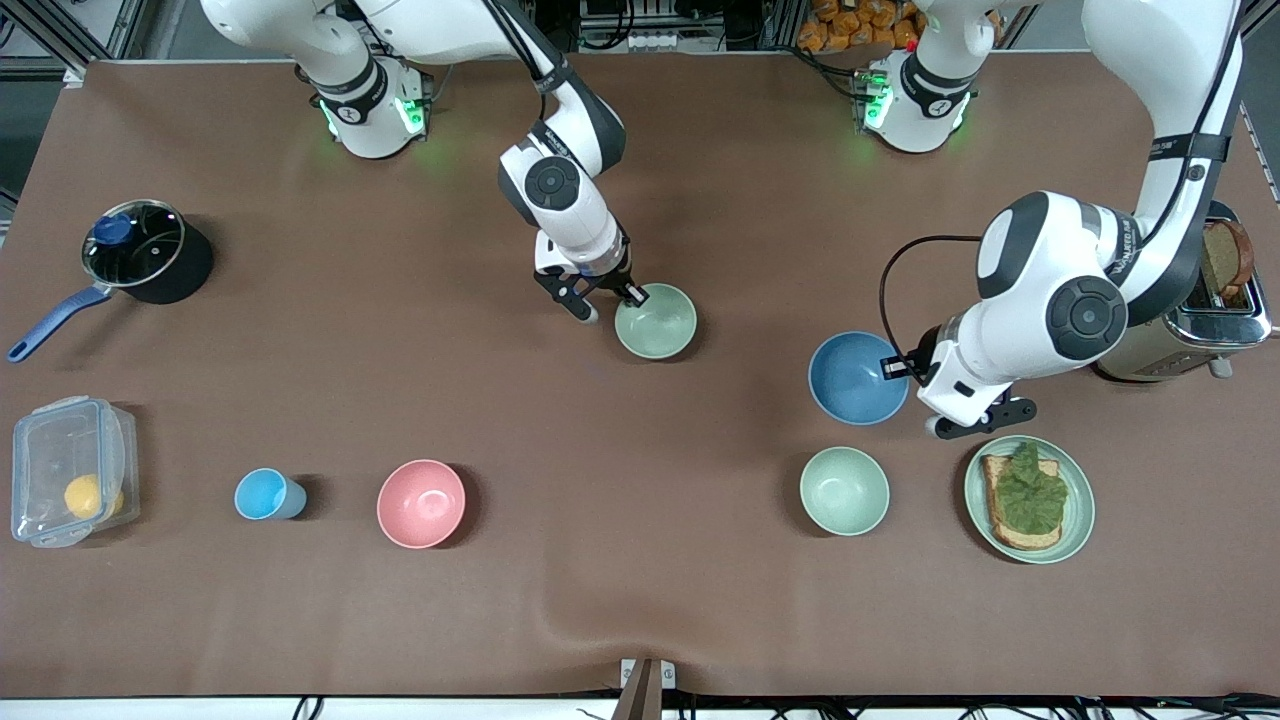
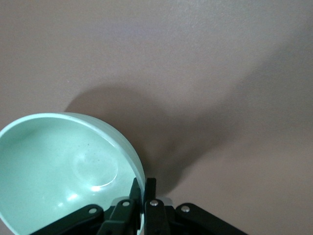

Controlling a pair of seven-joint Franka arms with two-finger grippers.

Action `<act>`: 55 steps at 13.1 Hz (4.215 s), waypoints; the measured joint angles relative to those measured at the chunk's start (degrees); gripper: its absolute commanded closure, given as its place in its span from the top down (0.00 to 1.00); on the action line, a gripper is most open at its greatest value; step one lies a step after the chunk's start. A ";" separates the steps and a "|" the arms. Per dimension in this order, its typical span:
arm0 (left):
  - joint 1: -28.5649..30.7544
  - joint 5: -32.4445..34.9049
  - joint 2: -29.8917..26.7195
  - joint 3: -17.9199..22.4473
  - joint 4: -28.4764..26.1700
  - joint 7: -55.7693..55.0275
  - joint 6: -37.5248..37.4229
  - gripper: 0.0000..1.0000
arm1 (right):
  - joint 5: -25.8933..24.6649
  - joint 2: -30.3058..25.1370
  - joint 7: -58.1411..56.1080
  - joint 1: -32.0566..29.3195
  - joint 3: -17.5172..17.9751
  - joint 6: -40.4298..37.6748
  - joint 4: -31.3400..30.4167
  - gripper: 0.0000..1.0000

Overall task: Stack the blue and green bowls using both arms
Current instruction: 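Carry the green bowl to mid-table while the left gripper brings the blue bowl, then lower the blue bowl into the green bowl while the right gripper holds it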

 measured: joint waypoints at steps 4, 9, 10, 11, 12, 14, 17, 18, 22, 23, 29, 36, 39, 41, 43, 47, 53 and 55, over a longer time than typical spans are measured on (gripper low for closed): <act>0.01 -2.53 0.00 -0.81 0.21 -0.11 0.00 0.00 | 0.01 0.04 2.80 0.00 -0.17 -0.04 0.97 1.00; -0.02 -2.89 0.00 -3.39 0.55 -4.60 0.00 0.00 | 0.03 0.04 3.67 -0.19 -0.80 -0.55 1.82 1.00; -0.03 -2.89 0.00 -4.06 0.58 -5.49 0.00 0.00 | 0.07 0.04 3.87 -0.53 -0.99 -0.80 1.87 1.00; -0.04 -2.89 -0.01 -4.66 0.62 -6.24 0.00 0.00 | 0.10 0.04 4.09 -1.23 -1.16 -1.70 1.95 1.00; -0.03 -2.89 -0.01 -5.24 0.70 -7.07 0.00 0.00 | 0.16 0.02 4.20 -2.34 -1.18 -3.34 2.18 1.00; -0.01 -2.89 -0.05 -6.48 0.88 -8.91 0.00 0.00 | 2.61 -0.06 4.34 -5.03 -1.21 -8.35 3.89 1.00; 0.00 -2.89 -0.18 -8.29 1.01 -11.46 -0.01 0.00 | 10.75 -0.18 4.26 -8.76 -1.31 -15.77 7.00 1.00; -0.02 -2.89 -0.18 -8.63 0.99 -11.92 -0.09 0.00 | 12.63 -0.18 4.29 -9.29 -1.31 -16.31 7.23 1.00; -0.18 -2.89 0.52 -8.75 0.24 -12.18 -0.25 0.00 | 21.35 2.87 4.44 -9.40 -1.25 -11.68 6.92 1.00; -0.22 -2.89 1.12 -8.75 0.04 -12.18 -0.24 0.00 | 22.63 4.21 4.44 -9.38 -1.21 -9.98 6.92 1.00; -2.82 -2.88 2.32 -8.84 -1.31 -15.35 0.09 0.00 | 29.78 5.84 4.44 -9.38 -1.19 -8.50 7.14 1.00; -7.51 -2.88 2.35 -8.93 -5.01 -22.47 4.48 0.00 | 30.50 6.15 4.44 -9.14 -1.04 -6.73 7.14 1.00; -9.61 -2.88 2.35 -8.94 -6.23 -25.90 6.23 0.00 | 30.52 6.17 4.44 -9.04 -0.94 -6.68 7.14 1.00; -10.63 -2.88 2.39 -8.97 -7.69 -27.76 9.27 0.00 | 30.53 6.17 4.44 -9.03 -0.90 -6.65 7.14 1.00; -12.32 -2.88 2.60 -8.99 -8.60 -29.98 11.20 0.00 | 30.54 6.17 4.44 -9.02 -0.88 -6.65 7.14 1.00; -15.11 -2.88 2.92 -9.02 -9.09 -33.23 12.73 0.00 | 30.56 6.17 4.44 -9.02 -0.87 -6.66 7.14 1.00; -17.41 -2.88 3.62 -9.01 -10.50 -33.53 18.52 0.00 | 30.57 6.18 4.44 -9.02 -0.83 -6.66 7.14 1.00; -17.76 -2.65 4.44 -9.01 -10.83 -33.53 19.84 0.00 | 30.57 6.18 4.44 -9.02 -0.83 -6.66 7.14 1.00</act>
